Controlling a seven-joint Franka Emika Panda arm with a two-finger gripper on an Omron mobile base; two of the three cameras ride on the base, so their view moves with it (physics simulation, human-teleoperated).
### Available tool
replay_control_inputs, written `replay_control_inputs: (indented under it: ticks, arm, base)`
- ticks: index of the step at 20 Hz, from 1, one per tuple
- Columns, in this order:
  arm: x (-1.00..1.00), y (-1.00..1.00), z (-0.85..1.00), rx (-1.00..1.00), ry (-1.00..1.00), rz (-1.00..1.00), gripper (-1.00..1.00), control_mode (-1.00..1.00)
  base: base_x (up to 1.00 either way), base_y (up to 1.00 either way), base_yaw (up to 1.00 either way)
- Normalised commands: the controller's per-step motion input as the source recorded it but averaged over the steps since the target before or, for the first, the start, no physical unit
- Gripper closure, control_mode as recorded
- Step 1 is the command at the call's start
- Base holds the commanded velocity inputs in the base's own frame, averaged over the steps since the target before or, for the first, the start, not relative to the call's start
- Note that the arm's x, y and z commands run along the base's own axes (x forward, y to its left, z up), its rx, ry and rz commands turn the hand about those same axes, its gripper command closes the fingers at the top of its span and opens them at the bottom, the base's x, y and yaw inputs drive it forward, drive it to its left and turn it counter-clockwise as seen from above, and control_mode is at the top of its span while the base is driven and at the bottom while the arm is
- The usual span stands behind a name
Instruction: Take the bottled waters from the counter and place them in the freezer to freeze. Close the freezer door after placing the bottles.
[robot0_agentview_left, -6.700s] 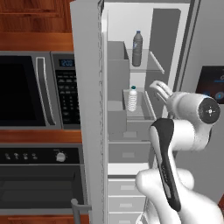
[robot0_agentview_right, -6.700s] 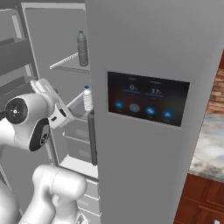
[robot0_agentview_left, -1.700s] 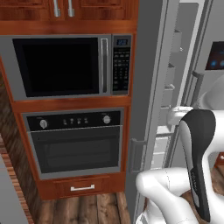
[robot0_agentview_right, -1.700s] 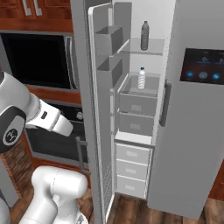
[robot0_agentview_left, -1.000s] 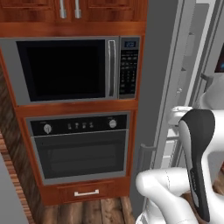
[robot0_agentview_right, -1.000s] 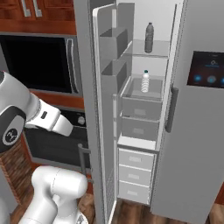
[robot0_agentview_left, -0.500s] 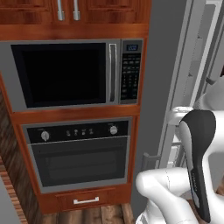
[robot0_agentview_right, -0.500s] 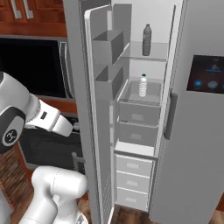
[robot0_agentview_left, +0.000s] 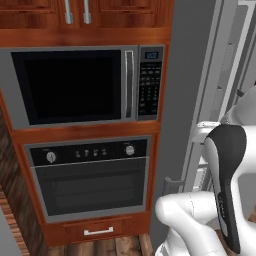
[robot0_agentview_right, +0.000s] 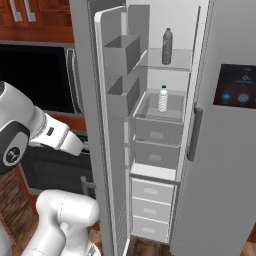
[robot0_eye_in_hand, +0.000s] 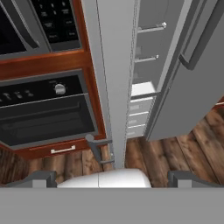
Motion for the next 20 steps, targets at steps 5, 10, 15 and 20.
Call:
replay_control_inputs:
  ticks: [5,10,15,20]
  arm:
    - [0.05,0.00,0.00,0.00,0.00,0.00,-1.00,-1.00]
    - [0.10,0.02,0.00,0.00,0.00,-0.04,-1.00,-1.00]
    - [0.22,0.07,-0.14,-0.05,0.10,-0.08,-1.00,-1.00]
    - [0.11,0.14,-0.02,-0.26,0.12,-0.13,-1.00,-1.00]
  base:
    - [0.07,0.00,0.00]
    - [0.00,0.00,0.00]
    - [0.00,0.00,0.00]
    - [0.00,0.00,0.00]
